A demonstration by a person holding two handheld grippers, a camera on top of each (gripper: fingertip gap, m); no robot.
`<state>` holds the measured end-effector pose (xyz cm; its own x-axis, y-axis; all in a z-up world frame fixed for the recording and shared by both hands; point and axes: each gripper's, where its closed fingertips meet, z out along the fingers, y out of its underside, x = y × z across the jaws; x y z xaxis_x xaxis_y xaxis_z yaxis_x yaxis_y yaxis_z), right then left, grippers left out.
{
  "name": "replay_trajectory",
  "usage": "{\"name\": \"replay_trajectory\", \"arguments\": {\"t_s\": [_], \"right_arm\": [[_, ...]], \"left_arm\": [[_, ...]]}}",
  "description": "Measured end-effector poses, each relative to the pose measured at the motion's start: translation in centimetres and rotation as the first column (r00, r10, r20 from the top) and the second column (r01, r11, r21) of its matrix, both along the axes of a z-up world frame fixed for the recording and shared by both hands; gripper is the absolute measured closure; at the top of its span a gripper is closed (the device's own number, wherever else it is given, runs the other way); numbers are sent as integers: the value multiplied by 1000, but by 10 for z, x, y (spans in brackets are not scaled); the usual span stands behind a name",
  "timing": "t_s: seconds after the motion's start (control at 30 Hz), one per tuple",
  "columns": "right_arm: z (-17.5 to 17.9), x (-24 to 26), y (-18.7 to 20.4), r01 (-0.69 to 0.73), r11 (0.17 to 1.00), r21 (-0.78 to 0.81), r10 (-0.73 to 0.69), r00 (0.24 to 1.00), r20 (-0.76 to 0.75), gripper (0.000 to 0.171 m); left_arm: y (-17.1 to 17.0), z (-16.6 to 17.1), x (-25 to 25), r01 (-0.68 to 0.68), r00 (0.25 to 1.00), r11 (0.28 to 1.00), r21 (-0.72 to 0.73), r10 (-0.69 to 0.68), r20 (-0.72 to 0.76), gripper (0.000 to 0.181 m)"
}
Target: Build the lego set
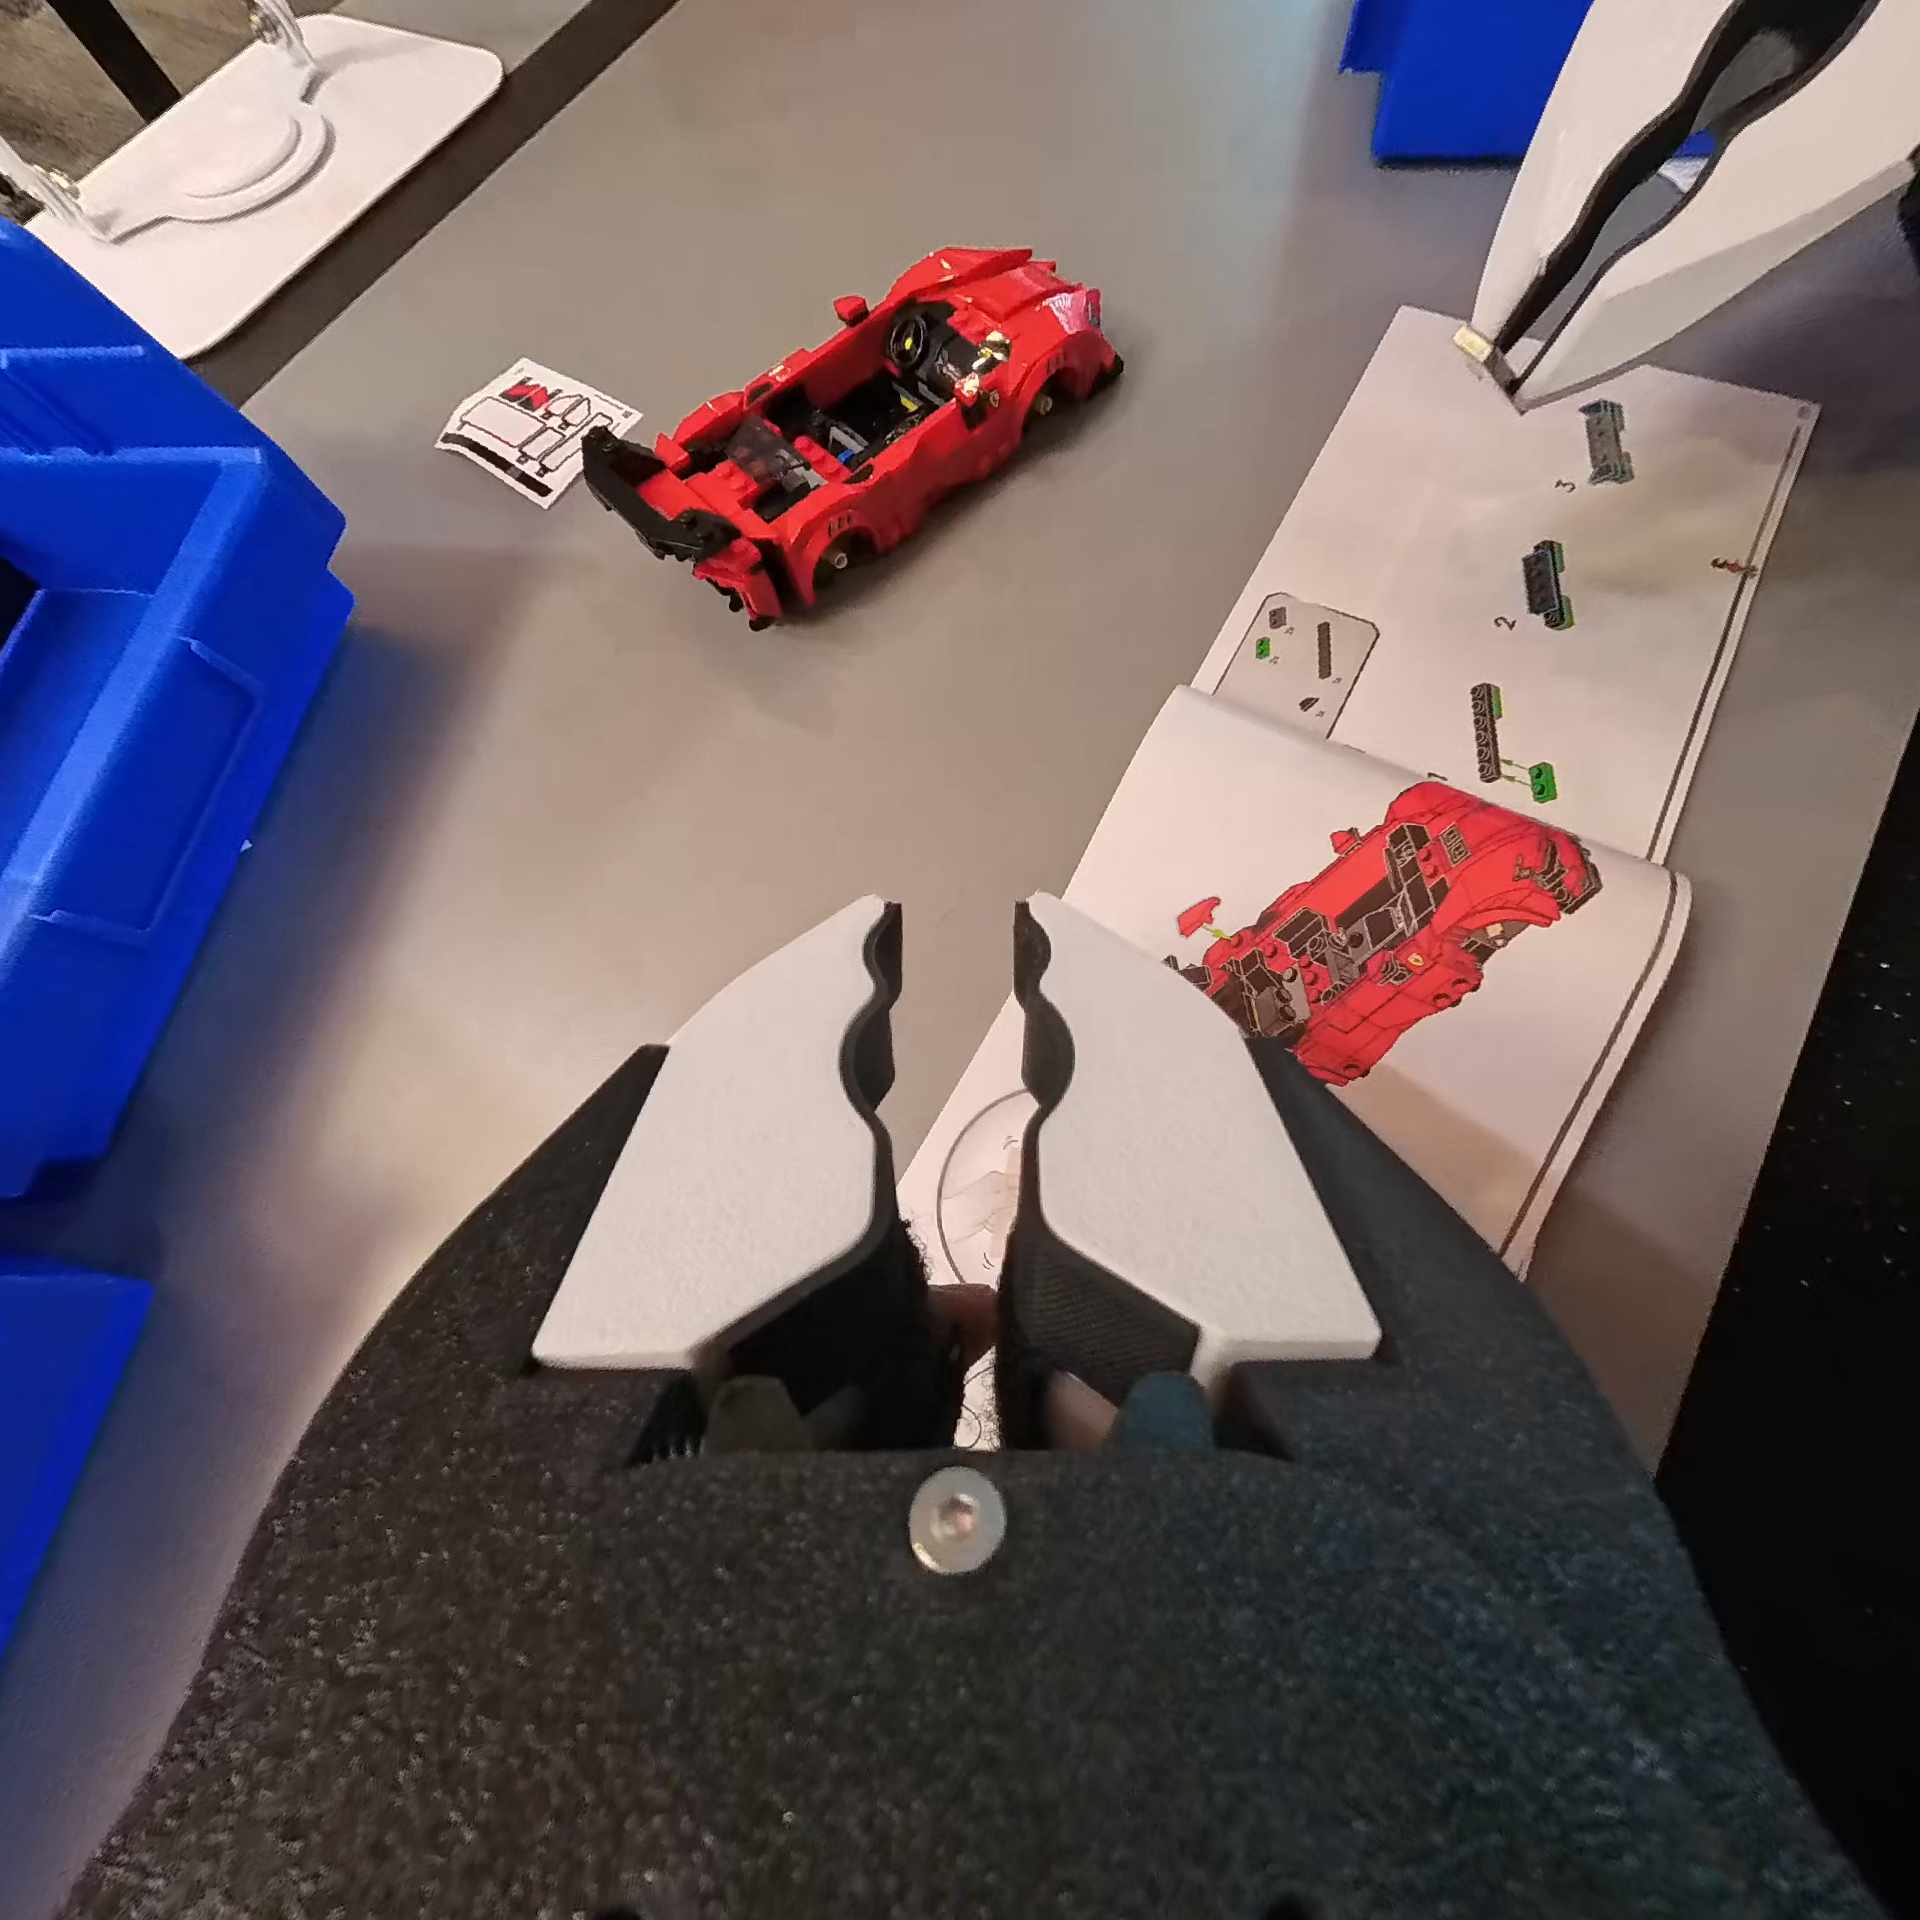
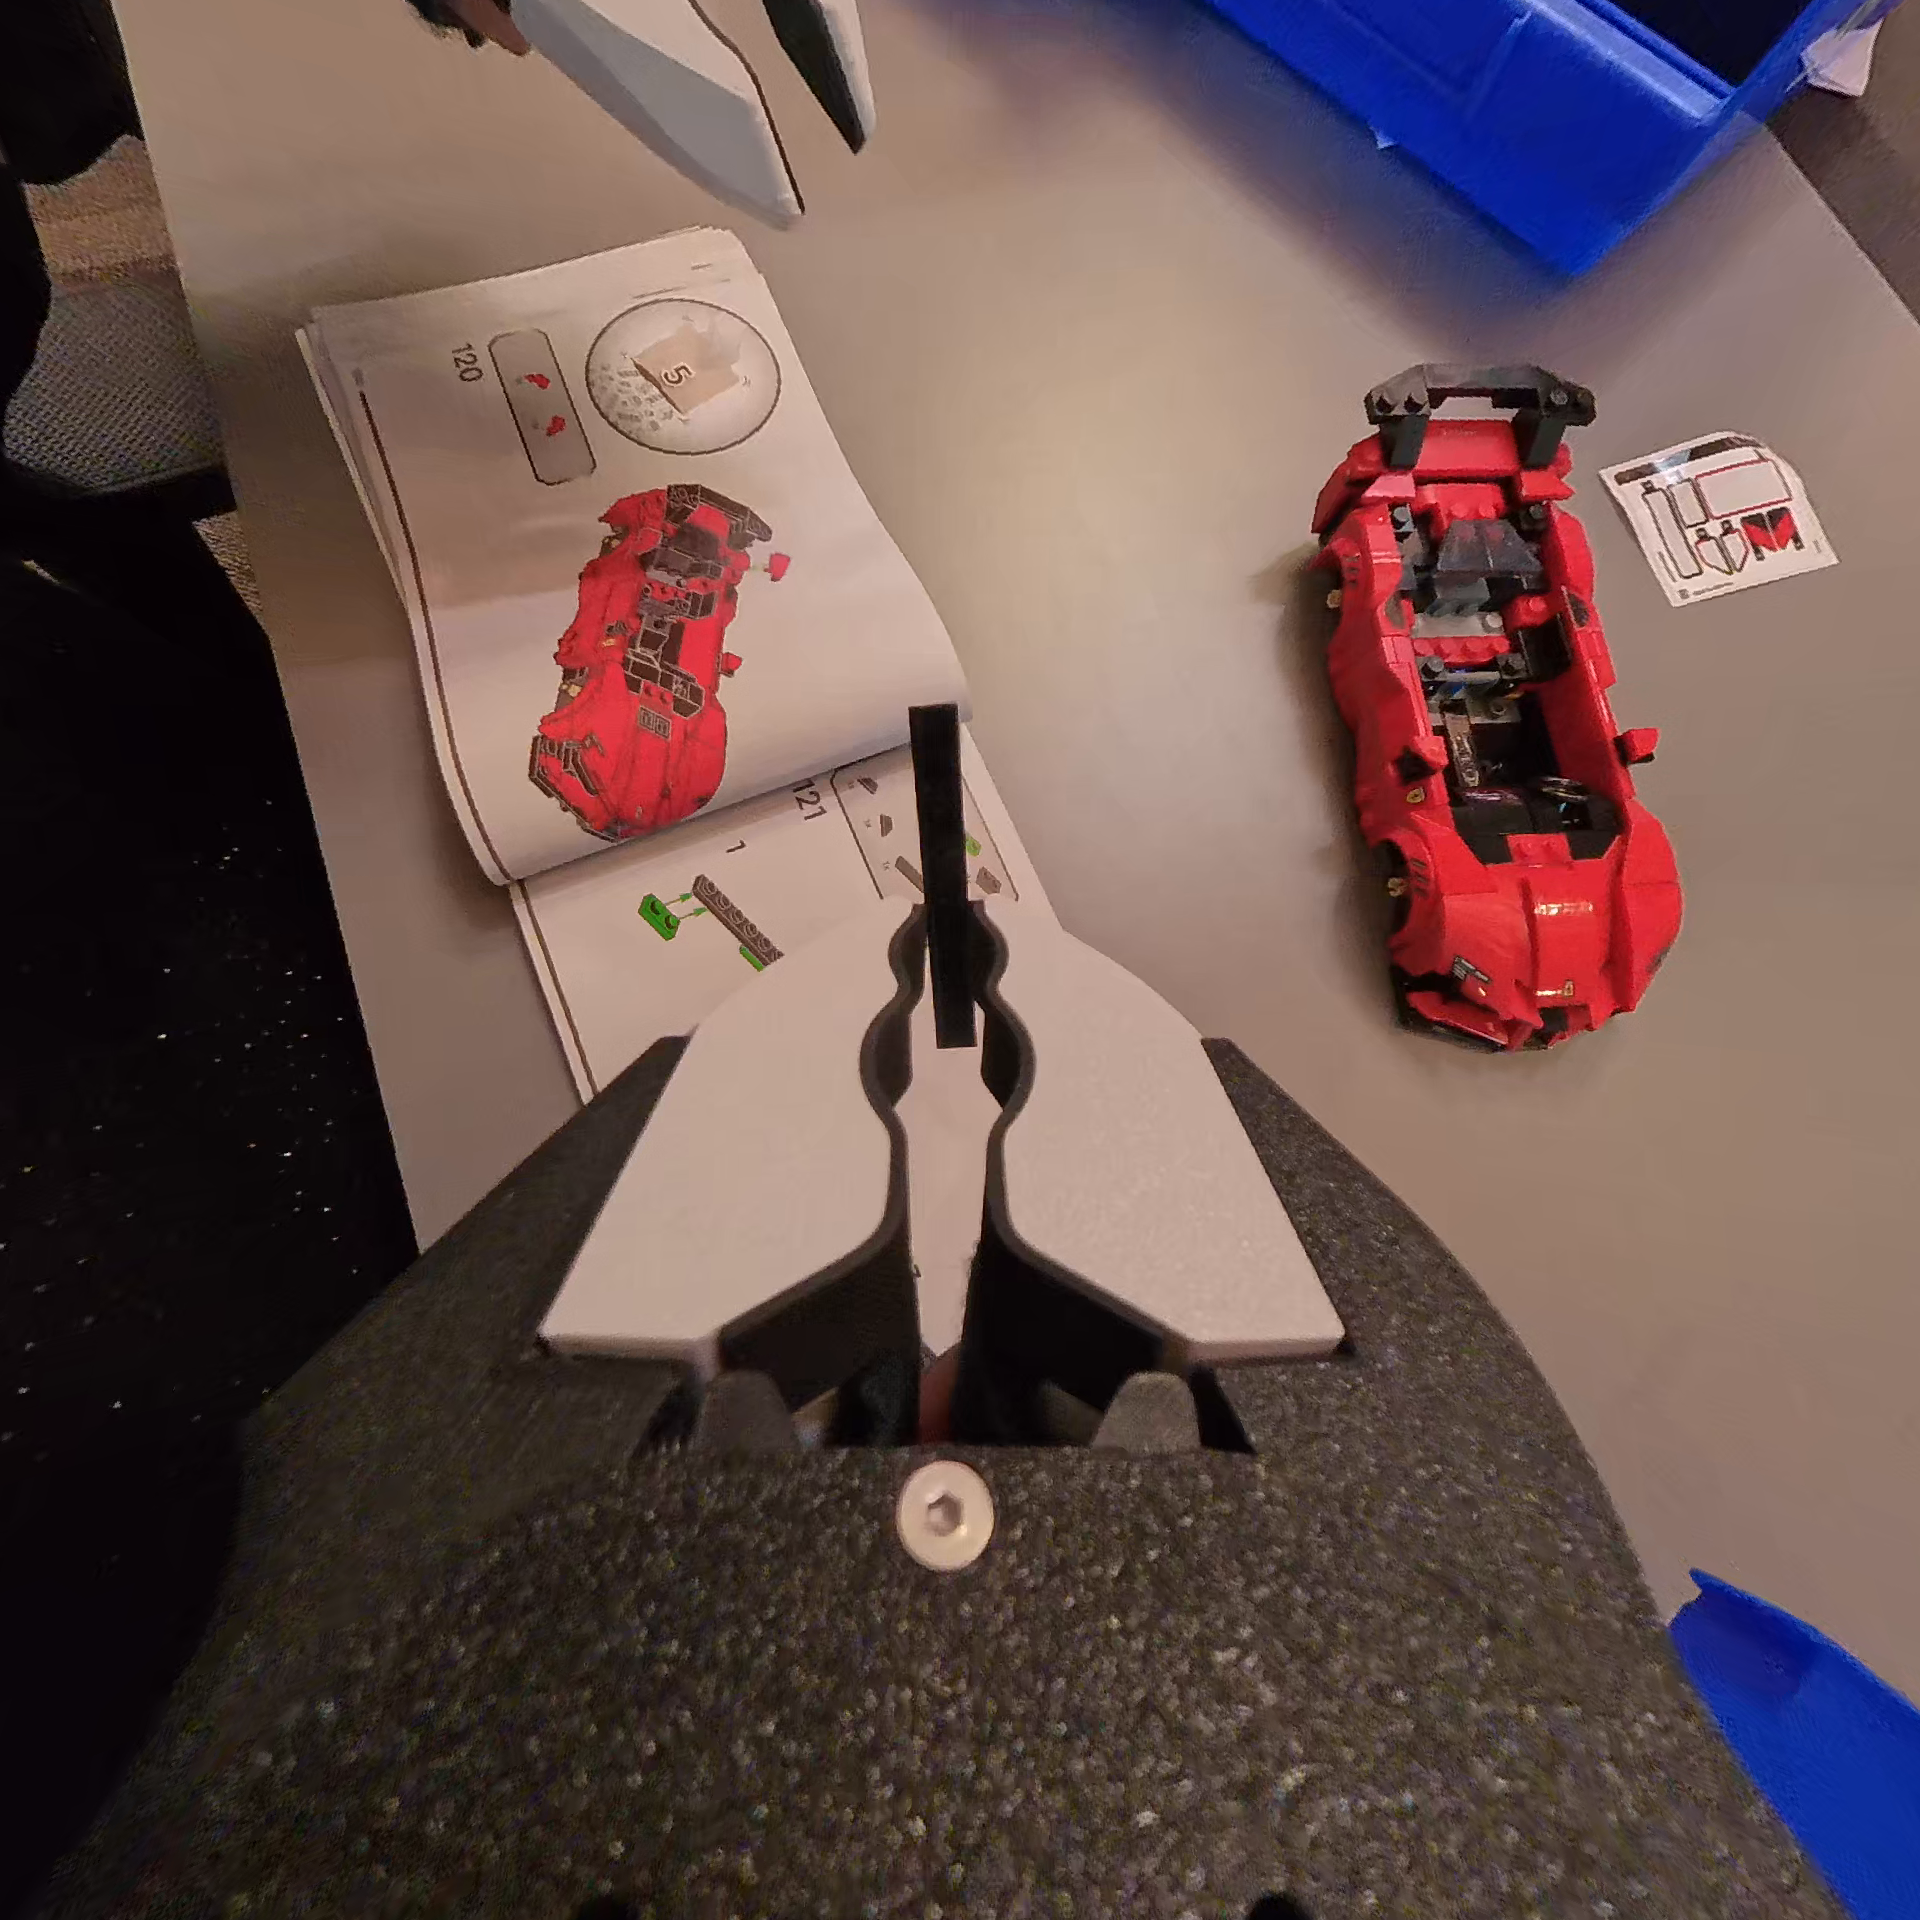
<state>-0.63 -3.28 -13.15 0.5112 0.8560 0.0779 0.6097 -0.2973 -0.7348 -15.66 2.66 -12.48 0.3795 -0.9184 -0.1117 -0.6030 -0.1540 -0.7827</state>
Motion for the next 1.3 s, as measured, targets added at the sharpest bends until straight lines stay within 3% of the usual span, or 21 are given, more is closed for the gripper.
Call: {"name": "replay_trajectory", "arguments": {"t_s": [0.8,1.0,1.13,1.3], "right_arm": [[-7,3,6,25,1000,-16,-25,1000,10,163],[6,14,5,52,999,12,-52,999,0,163],[50,62,-8,145,987,72,-146,989,14,163],[104,195,-28,383,907,175,-413,890,195,163]], "left_arm": [[-6,-13,19,75,997,997,-34,-75,2,162],[-6,-11,27,93,996,995,-30,-93,-3,162],[-4,-11,32,106,994,994,-28,-106,-7,162],[1,-13,44,125,992,991,-36,-125,-6,162]]}}
